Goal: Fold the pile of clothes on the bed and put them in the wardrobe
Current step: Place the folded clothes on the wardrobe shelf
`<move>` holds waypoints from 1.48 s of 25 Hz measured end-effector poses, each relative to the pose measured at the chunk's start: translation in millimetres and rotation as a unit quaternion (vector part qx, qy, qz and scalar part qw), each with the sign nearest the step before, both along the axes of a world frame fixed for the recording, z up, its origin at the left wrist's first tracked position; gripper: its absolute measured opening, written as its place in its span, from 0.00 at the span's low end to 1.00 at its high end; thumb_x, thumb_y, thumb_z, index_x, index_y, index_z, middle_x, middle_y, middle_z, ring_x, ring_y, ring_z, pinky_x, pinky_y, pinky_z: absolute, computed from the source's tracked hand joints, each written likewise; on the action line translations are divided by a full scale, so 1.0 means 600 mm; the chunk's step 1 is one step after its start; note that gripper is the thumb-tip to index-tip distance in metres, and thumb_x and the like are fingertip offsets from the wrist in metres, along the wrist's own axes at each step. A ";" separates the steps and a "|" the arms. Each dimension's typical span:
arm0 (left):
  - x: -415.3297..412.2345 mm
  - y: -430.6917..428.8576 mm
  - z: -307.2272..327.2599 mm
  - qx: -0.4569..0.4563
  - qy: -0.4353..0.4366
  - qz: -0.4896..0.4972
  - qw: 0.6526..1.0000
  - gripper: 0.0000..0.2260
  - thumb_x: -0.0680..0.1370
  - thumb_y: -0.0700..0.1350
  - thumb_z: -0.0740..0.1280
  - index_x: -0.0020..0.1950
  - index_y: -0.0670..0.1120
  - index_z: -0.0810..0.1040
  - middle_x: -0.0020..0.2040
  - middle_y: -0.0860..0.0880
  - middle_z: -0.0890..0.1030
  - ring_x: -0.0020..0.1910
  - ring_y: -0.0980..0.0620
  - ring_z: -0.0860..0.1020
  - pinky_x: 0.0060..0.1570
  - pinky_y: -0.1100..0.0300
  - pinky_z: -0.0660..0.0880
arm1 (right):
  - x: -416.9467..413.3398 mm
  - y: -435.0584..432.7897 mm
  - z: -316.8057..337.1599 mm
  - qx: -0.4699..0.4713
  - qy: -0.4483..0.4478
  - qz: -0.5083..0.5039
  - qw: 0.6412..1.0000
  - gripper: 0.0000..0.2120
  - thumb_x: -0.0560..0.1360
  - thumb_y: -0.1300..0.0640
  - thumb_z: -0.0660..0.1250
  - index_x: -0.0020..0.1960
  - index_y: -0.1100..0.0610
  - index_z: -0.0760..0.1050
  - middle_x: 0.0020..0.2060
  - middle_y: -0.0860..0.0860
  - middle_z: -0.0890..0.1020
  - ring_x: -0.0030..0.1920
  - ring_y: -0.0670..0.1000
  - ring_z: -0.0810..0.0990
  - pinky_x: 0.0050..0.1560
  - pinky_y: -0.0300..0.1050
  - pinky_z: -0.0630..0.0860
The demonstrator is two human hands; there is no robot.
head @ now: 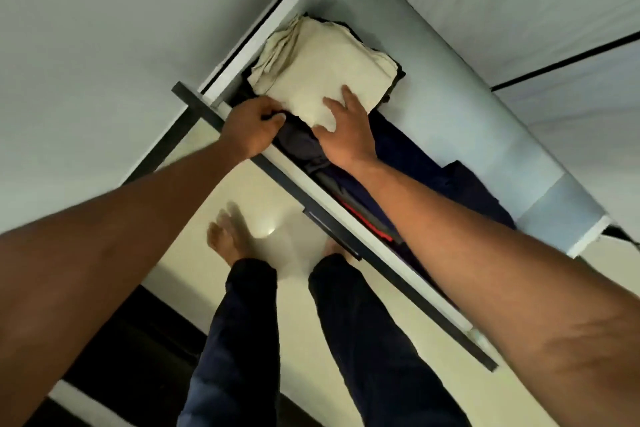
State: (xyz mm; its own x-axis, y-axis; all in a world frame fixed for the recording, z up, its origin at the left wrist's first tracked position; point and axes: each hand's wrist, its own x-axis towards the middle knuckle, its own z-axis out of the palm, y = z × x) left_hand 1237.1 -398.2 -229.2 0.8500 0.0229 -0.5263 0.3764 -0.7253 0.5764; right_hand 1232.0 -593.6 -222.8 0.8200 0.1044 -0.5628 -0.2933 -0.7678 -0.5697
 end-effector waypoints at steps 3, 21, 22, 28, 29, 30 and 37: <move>-0.111 0.006 0.059 -0.003 0.001 0.069 0.998 0.10 0.81 0.44 0.67 0.60 0.45 0.82 0.57 0.48 0.83 0.52 0.55 0.78 0.53 0.68 0.69 | -0.033 -0.038 0.055 0.037 0.085 0.019 0.995 0.14 0.81 0.55 0.67 0.65 0.58 0.79 0.68 0.51 0.75 0.67 0.50 0.74 0.66 0.41 0.66; -1.078 0.062 0.364 0.017 -0.014 0.454 0.891 0.06 0.79 0.40 0.69 0.51 0.50 0.83 0.44 0.53 0.85 0.41 0.68 0.79 0.43 0.76 0.71 | -0.680 0.174 0.300 0.070 0.153 0.268 0.949 0.08 0.66 0.44 0.67 0.42 0.44 0.80 0.44 0.51 0.87 0.48 0.56 0.85 0.58 0.55 0.80; -1.125 0.059 0.372 0.030 -0.003 0.486 0.873 0.06 0.79 0.40 0.69 0.51 0.50 0.83 0.43 0.53 0.84 0.41 0.68 0.79 0.43 0.75 0.71 | -0.717 0.195 0.319 0.076 0.160 0.296 0.939 0.07 0.69 0.45 0.68 0.45 0.45 0.81 0.44 0.51 0.87 0.48 0.55 0.85 0.58 0.53 0.80; -1.290 0.074 0.358 0.040 0.068 0.660 0.747 0.05 0.79 0.43 0.69 0.51 0.53 0.82 0.45 0.52 0.84 0.47 0.53 0.81 0.43 0.63 0.71 | -0.854 0.319 0.322 0.099 0.174 0.434 0.878 0.07 0.78 0.53 0.70 0.55 0.50 0.83 0.34 0.44 0.80 0.39 0.47 0.78 0.48 0.44 0.75; -1.297 0.079 0.350 0.031 0.076 0.687 0.722 0.05 0.79 0.44 0.69 0.51 0.53 0.82 0.45 0.52 0.83 0.47 0.51 0.81 0.42 0.63 0.71 | -0.865 0.338 0.318 0.093 0.171 0.458 0.867 0.07 0.78 0.53 0.70 0.55 0.50 0.83 0.34 0.43 0.79 0.40 0.47 0.78 0.47 0.42 0.74; -1.296 0.089 0.342 0.023 0.076 0.709 0.701 0.05 0.79 0.44 0.69 0.53 0.52 0.81 0.45 0.52 0.83 0.48 0.49 0.81 0.41 0.64 0.71 | -0.869 0.362 0.318 0.089 0.159 0.484 0.856 0.08 0.78 0.53 0.69 0.57 0.50 0.83 0.36 0.43 0.81 0.42 0.48 0.80 0.48 0.41 0.74; -1.277 0.281 0.279 0.051 -0.027 0.792 0.608 0.27 0.76 0.50 0.74 0.72 0.45 0.70 0.66 0.43 0.75 0.64 0.46 0.75 0.64 0.53 0.73 | -0.879 0.541 0.289 0.144 0.101 0.463 0.869 0.23 0.79 0.52 0.71 0.73 0.53 0.73 0.66 0.49 0.78 0.62 0.49 0.78 0.66 0.47 0.75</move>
